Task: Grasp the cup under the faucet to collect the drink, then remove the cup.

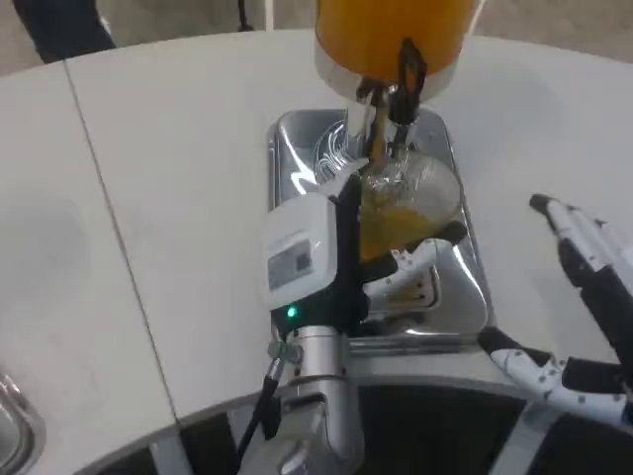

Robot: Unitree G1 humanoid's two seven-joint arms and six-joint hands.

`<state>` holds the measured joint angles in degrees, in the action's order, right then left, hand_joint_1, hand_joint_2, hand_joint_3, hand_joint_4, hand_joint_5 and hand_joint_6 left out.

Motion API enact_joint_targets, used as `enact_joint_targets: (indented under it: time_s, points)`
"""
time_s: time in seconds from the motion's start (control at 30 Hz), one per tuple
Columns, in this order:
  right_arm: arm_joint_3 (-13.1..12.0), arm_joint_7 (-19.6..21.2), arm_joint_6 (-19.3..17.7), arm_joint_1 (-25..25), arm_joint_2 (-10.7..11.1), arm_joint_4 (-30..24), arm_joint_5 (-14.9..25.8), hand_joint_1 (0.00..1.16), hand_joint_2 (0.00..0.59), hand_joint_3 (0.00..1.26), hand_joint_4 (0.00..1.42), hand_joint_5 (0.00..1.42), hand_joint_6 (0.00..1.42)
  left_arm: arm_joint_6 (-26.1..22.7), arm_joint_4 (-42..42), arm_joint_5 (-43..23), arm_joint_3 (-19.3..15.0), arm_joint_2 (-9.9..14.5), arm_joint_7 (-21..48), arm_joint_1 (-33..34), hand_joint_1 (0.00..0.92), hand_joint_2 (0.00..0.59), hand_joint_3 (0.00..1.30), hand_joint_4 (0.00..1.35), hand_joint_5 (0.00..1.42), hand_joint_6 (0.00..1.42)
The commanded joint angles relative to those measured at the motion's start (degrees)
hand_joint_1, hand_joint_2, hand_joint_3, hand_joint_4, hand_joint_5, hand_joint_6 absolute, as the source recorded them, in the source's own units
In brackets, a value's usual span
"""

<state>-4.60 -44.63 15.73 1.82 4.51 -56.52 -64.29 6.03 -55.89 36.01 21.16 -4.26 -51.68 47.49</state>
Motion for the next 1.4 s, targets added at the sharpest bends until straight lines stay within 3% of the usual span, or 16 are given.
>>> enact_joint_targets:
  time_s: [0.03, 0.13, 0.23, 0.53, 1.03, 1.23, 1.4]
  points:
    - [-0.27, -1.10, 1.36, -0.32, 1.16, 0.97, -0.14, 0.53, 0.349, 0.00, 0.00, 0.00, 0.05, -0.76, -3.43, -2.24, -0.56, -6.92, -3.19, 0.75, 0.431, 0.060, 0.83, 1.00, 1.30, 1.42]
    - [1.32, -0.98, 1.87, -0.68, 0.84, 1.99, -0.76, 0.53, 0.347, 0.00, 0.00, 0.00, 0.05, 1.21, -4.00, -3.31, -0.57, -6.91, -4.83, 0.91, 0.553, 0.083, 1.01, 1.17, 1.42, 1.42]
    - [2.63, -0.25, 1.99, -1.40, 0.77, 3.30, -1.29, 0.53, 0.349, 0.00, 0.00, 0.00, 0.05, 4.14, -3.85, -4.32, -0.86, -6.42, -5.60, 0.83, 0.577, 0.086, 1.07, 1.22, 1.42, 1.42]
    - [4.13, 0.63, 2.03, -4.27, 2.00, 6.78, -0.18, 0.52, 0.358, 0.00, 0.00, 0.00, 0.05, 8.11, -3.38, -5.33, -1.26, -4.08, -6.24, 0.29, 0.584, 0.077, 1.10, 1.23, 1.42, 1.42]
    - [7.30, 3.87, 2.23, -5.54, 2.86, 10.02, 2.72, 0.51, 0.371, 0.00, 0.00, 0.00, 0.06, 9.00, 2.54, -3.39, -2.37, 1.06, -7.30, -2.68, 0.587, 0.077, 1.11, 1.24, 1.42, 1.42]
    - [7.78, 4.60, 1.93, -5.21, 3.44, 9.67, 3.32, 0.52, 0.375, 0.00, 0.00, 0.00, 0.06, 9.38, 4.59, -1.86, -1.84, 3.81, -7.37, -4.34, 0.602, 0.075, 1.12, 1.24, 1.42, 1.42]
    - [7.54, 5.06, 0.44, -5.78, 5.49, 8.85, 3.24, 0.52, 0.379, 0.00, 0.00, 0.00, 0.06, 10.35, 6.65, -0.37, -1.49, 7.20, -7.00, -6.17, 0.605, 0.075, 1.12, 1.23, 1.42, 1.42]
